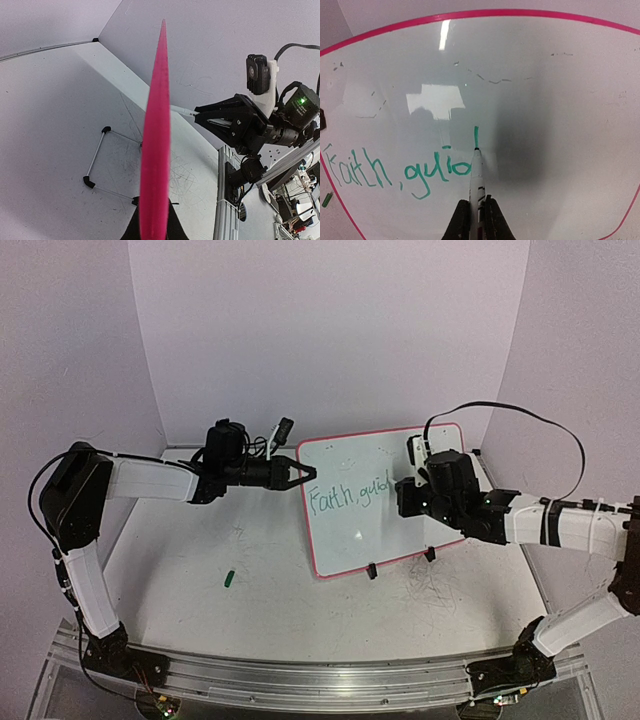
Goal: Write a sentence on the whiteboard
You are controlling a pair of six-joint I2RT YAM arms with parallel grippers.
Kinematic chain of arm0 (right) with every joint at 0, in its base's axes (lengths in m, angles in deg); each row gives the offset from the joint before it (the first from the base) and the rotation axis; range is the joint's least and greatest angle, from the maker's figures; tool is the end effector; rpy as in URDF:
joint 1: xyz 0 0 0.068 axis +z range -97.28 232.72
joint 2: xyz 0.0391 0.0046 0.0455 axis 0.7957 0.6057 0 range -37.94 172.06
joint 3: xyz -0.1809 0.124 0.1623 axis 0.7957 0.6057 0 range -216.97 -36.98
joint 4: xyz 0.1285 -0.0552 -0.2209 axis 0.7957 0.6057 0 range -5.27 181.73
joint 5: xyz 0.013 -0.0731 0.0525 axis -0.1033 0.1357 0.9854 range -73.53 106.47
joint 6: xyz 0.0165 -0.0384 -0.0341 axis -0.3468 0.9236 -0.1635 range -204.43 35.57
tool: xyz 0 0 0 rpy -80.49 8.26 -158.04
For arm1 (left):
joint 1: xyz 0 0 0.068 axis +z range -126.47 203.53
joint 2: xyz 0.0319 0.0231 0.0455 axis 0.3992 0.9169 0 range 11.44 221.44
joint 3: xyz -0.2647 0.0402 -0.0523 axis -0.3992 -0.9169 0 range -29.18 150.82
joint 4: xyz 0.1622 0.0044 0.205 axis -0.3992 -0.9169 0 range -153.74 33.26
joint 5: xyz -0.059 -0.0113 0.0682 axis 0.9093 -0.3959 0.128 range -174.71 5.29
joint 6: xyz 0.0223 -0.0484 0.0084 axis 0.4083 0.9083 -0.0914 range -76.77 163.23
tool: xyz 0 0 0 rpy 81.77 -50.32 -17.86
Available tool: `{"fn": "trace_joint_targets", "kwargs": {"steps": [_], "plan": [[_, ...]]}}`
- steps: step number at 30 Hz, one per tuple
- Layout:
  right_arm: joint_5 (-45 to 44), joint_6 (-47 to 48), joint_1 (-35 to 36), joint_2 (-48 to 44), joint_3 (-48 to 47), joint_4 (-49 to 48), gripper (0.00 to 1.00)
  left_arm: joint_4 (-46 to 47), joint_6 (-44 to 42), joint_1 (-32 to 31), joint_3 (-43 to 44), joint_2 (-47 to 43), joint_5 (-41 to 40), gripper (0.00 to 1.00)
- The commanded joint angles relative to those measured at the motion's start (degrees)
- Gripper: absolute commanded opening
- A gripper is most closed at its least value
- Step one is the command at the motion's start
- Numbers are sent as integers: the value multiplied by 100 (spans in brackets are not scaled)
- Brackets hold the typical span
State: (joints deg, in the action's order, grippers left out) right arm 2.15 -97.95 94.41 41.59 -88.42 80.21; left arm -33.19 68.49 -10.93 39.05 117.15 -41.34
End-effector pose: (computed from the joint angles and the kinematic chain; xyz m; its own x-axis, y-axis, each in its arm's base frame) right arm 0.2418 0.2034 0.2674 -0.4013 -0.0542 -0.9143 -0.3922 0.9123 0.1181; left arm 0.3319 -0.2575 0.2420 -0.5897 0.0283 -0.8071 0.7842 0.2592 -0.5638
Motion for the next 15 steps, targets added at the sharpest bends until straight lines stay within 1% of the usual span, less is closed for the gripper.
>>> {"fn": "trace_joint_targets", "kwargs": {"steps": [1,4,10,12,15], "plan": [[275,-183,-49,-178,327,211,0,-491,-250,36,23,-82,-453,0],[387,-153,-47,-199,410,213,0,-492,-249,36,37,-69,-444,0],[-90,-29,-51,-435,376,344,0,-506,-250,36,-18,-94,-477,0],[-31,32,-80,-568,323,287,0,-511,-250,35,-13,-91,-479,0],[229,103,-137,-480,211,196,0,-509,-248,34,-3,-74,-476,0]]}}
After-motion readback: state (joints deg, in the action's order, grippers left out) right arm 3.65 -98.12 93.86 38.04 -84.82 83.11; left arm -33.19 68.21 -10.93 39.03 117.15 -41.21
